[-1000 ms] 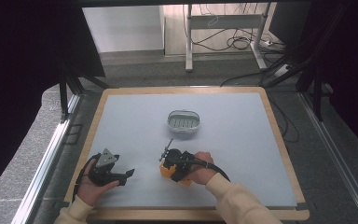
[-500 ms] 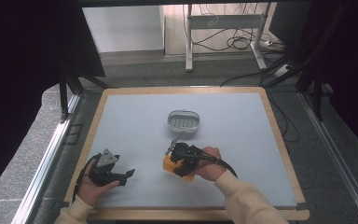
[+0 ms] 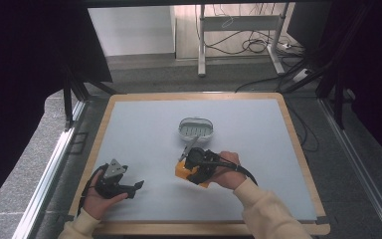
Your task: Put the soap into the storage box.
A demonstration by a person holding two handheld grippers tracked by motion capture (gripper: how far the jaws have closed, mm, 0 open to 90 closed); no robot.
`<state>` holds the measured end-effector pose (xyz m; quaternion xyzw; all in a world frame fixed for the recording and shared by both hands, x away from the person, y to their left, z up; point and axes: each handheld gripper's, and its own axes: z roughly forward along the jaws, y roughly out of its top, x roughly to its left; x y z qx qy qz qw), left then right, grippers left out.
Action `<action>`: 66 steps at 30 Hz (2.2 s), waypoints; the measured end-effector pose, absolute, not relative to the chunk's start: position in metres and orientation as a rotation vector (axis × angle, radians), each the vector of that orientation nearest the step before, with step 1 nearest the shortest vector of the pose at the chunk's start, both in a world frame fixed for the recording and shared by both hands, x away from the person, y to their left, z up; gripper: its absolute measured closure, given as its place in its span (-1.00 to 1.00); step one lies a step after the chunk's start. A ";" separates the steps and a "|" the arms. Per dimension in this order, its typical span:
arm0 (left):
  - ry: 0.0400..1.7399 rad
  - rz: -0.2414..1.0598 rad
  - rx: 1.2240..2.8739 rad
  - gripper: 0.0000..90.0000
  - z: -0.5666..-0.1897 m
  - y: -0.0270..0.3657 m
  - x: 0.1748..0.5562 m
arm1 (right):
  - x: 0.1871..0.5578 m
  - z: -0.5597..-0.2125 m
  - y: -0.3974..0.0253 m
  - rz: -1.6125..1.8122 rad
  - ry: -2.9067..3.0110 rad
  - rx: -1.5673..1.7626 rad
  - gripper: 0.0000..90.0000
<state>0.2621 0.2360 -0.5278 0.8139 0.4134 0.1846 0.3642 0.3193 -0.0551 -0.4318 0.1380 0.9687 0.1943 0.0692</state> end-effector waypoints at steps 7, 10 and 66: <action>1.062 0.474 2.097 -0.62 -0.528 0.236 0.262 | 0.324 -0.425 -0.057 0.609 2.904 0.402 0.37; 1.058 0.475 2.104 -0.62 -0.528 0.236 0.262 | 0.326 -0.422 -0.058 0.618 2.900 0.398 0.37; 1.060 0.465 2.112 -0.62 -0.531 0.234 0.263 | 0.372 -0.374 -0.073 0.631 2.856 0.354 0.37</action>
